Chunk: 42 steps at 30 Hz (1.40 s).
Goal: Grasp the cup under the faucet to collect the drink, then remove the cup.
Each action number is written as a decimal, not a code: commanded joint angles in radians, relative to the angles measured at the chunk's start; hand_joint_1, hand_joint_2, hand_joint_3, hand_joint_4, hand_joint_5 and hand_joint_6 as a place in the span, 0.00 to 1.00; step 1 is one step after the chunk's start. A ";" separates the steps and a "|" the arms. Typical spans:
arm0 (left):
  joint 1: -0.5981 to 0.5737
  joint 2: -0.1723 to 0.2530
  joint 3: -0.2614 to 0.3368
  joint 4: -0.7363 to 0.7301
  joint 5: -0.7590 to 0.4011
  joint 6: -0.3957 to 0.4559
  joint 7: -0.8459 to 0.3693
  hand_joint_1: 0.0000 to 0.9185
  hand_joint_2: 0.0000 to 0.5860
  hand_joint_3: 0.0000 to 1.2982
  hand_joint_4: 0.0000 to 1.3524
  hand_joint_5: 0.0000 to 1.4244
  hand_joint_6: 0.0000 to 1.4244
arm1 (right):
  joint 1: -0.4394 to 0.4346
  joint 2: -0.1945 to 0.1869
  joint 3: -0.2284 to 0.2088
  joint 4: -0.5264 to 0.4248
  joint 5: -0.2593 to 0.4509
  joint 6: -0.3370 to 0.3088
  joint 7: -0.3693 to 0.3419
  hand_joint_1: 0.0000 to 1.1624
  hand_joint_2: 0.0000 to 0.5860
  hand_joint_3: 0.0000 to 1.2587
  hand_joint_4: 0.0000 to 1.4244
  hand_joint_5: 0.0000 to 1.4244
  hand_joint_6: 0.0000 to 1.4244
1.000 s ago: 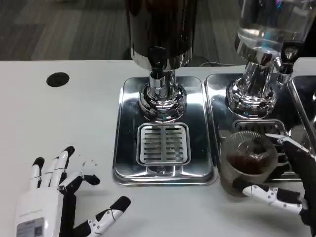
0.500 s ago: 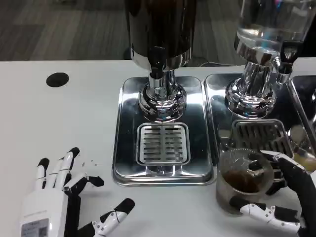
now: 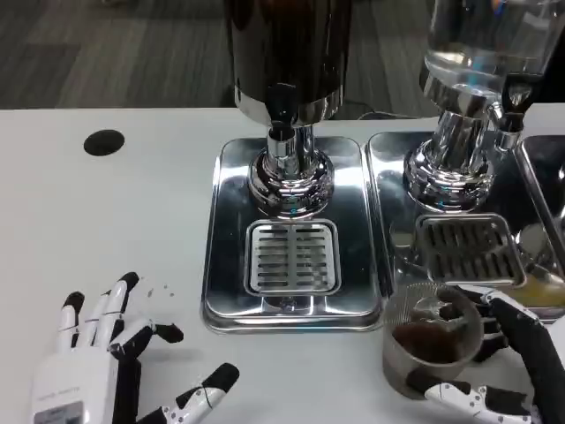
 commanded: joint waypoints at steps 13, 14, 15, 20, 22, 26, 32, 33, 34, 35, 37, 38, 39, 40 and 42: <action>0.003 0.001 0.001 -0.028 0.005 0.017 -0.021 0.00 0.19 0.49 0.01 0.09 0.01 | -0.034 -0.026 0.000 0.079 0.059 -0.123 0.026 0.66 0.29 0.27 0.40 0.39 0.39; 0.002 0.000 0.002 -0.027 0.000 0.015 -0.023 0.00 0.19 0.49 0.01 0.09 0.01 | -0.036 -0.030 0.001 0.079 0.064 -0.125 0.036 0.66 0.28 0.23 0.38 0.37 0.38; 0.001 -0.001 0.002 -0.026 -0.002 0.015 -0.025 0.00 0.19 0.49 0.01 0.09 0.01 | -0.038 -0.034 0.003 0.080 0.070 -0.127 0.046 0.65 0.28 0.21 0.37 0.36 0.37; -0.007 -0.003 0.002 -0.024 -0.001 0.016 -0.029 0.00 0.19 0.49 0.01 0.10 0.01 | -0.046 -0.042 0.003 0.088 0.083 -0.134 0.073 0.65 0.28 0.18 0.30 0.31 0.35; -0.008 -0.003 0.001 -0.023 0.001 0.017 -0.029 0.00 0.19 0.49 0.01 0.10 0.01 | -0.046 -0.042 0.002 0.092 0.083 -0.135 0.075 0.64 0.28 0.17 0.27 0.30 0.34; -0.008 -0.004 0.001 -0.023 0.001 0.017 -0.029 0.00 0.19 0.49 0.01 0.10 0.01 | -0.047 -0.042 0.001 0.098 0.081 -0.140 0.075 0.63 0.29 0.12 0.21 0.26 0.33; -0.010 -0.006 0.002 -0.022 0.005 0.020 -0.023 0.00 0.19 0.50 0.01 0.10 0.01 | -0.052 -0.050 0.001 0.106 0.087 -0.146 0.089 0.63 0.29 0.00 0.11 0.19 0.29; -0.011 -0.007 0.001 -0.022 0.005 0.020 -0.024 0.00 0.19 0.50 0.01 0.10 0.01 | -0.052 -0.052 0.002 0.107 0.089 -0.146 0.093 0.63 0.28 0.00 0.10 0.19 0.28; -0.012 -0.007 0.001 -0.022 0.005 0.021 -0.024 0.00 0.19 0.50 0.01 0.10 0.01 | -0.053 -0.055 0.003 0.107 0.092 -0.147 0.097 0.62 0.27 0.00 0.09 0.18 0.28; -0.013 -0.008 0.000 -0.021 0.005 0.021 -0.025 0.00 0.19 0.50 0.01 0.10 0.02 | -0.053 -0.057 0.004 0.108 0.095 -0.148 0.100 0.61 0.28 0.00 0.08 0.17 0.27; -0.016 -0.010 -0.002 -0.019 0.006 0.022 -0.026 0.00 0.19 0.50 0.01 0.10 0.02 | -0.052 -0.063 0.005 0.107 0.098 -0.150 0.111 0.61 0.28 0.00 0.08 0.16 0.26; -0.018 -0.012 -0.004 -0.018 0.006 0.022 -0.026 0.00 0.19 0.50 0.01 0.10 0.02 | -0.052 -0.066 0.005 0.106 0.100 -0.150 0.116 0.61 0.28 0.00 0.07 0.16 0.26; -0.019 -0.013 -0.006 -0.017 0.006 0.023 -0.026 0.00 0.19 0.50 0.01 0.10 0.02 | -0.052 -0.068 0.005 0.106 0.102 -0.151 0.122 0.61 0.28 0.00 0.06 0.15 0.26; -0.020 -0.013 -0.007 -0.017 0.008 0.024 -0.026 0.00 0.19 0.50 0.01 0.10 0.02 | -0.052 -0.070 0.005 0.107 0.106 -0.152 0.129 0.60 0.28 0.00 0.06 0.14 0.25; -0.021 -0.014 -0.011 -0.018 0.010 0.026 -0.026 0.00 0.19 0.50 0.01 0.10 0.02 | -0.051 -0.071 0.002 0.108 0.115 -0.155 0.140 0.58 0.27 0.00 0.03 0.13 0.24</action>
